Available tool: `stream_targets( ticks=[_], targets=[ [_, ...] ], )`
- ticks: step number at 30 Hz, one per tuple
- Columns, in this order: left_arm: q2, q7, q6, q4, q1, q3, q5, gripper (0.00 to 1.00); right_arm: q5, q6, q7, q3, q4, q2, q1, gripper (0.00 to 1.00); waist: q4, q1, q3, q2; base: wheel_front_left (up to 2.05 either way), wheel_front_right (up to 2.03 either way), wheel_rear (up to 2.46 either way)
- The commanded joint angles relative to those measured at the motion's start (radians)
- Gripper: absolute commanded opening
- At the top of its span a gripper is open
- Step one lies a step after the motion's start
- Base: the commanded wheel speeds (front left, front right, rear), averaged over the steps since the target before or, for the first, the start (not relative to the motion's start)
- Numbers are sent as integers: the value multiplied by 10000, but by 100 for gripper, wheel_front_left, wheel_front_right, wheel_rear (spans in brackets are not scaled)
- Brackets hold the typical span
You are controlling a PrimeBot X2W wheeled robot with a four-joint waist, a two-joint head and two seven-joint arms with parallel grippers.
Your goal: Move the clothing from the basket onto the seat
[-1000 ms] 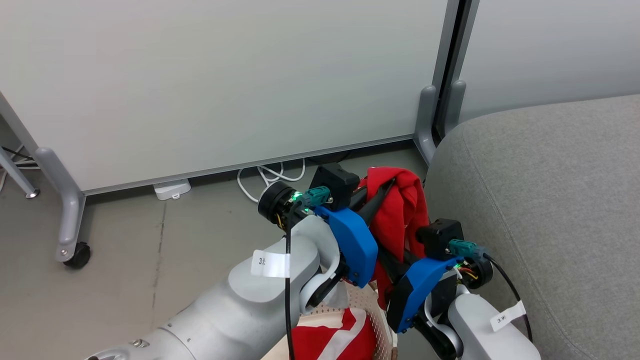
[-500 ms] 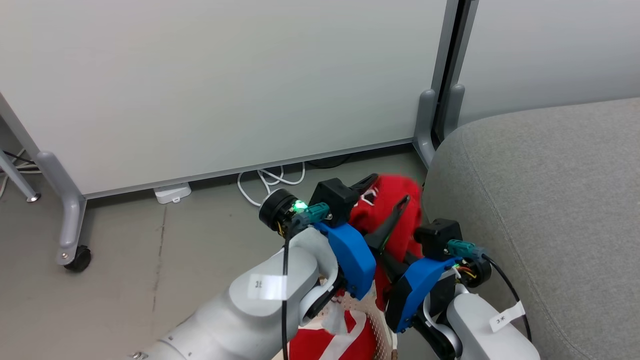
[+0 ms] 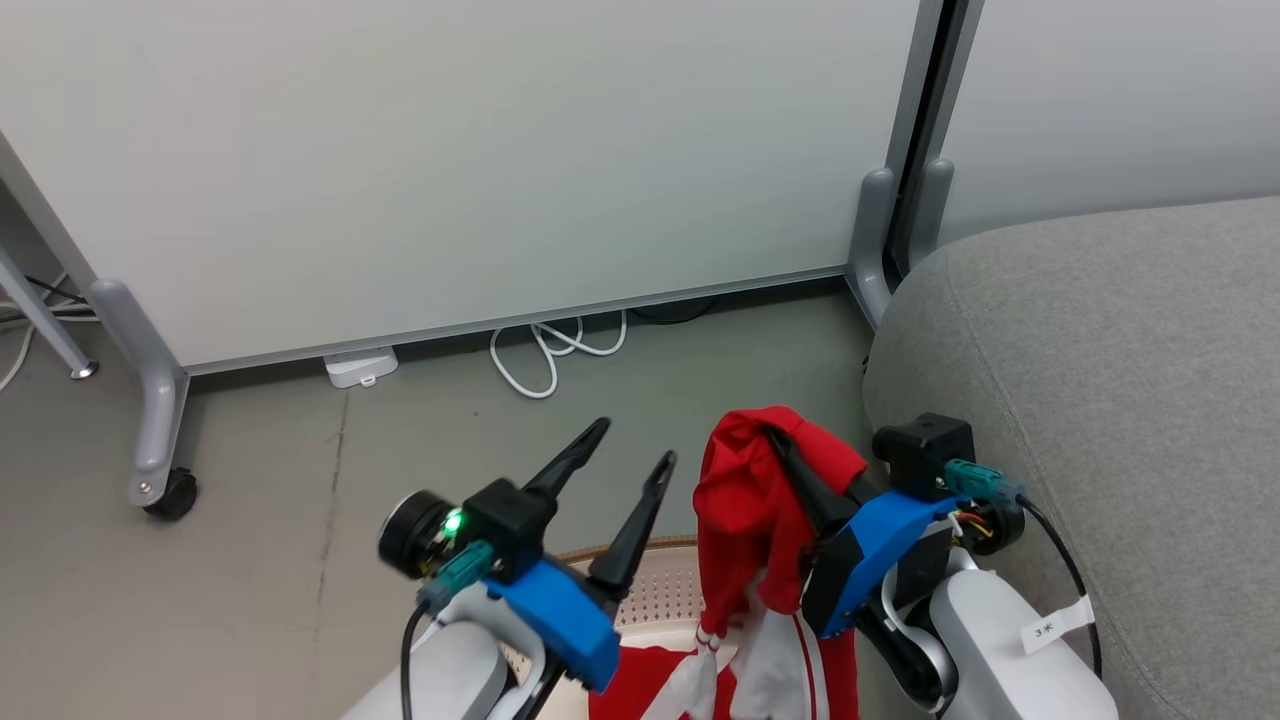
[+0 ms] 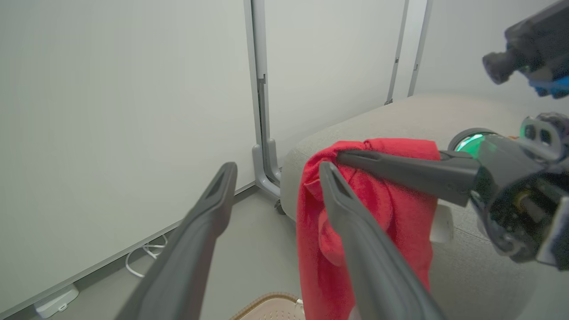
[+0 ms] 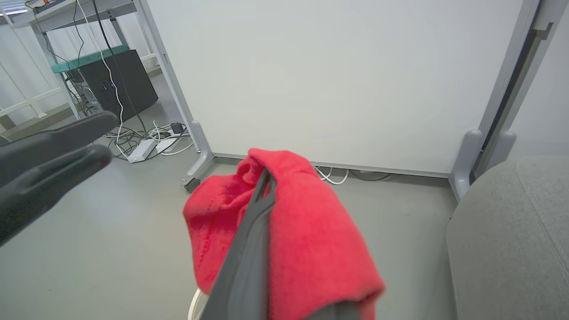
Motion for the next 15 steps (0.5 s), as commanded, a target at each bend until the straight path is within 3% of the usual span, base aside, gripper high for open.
stream_targets(
  ticks=[1,6,15],
  targets=[
    [76,-26,32,-248,388,333,231,100,-62,5,31,-95,-142,-39,200,0,24,0,21,0,0,0,0],
    [305,-29,-54,-888,1582,1524,988,100,-215,5,158,-409,-513,-74,335,0,95,0,78,0,0,0,0],
    [36,-28,-302,-1320,2935,3107,1833,100,-435,5,415,-857,-1025,-35,611,0,177,0,154,0,0,0,0]
  ],
)
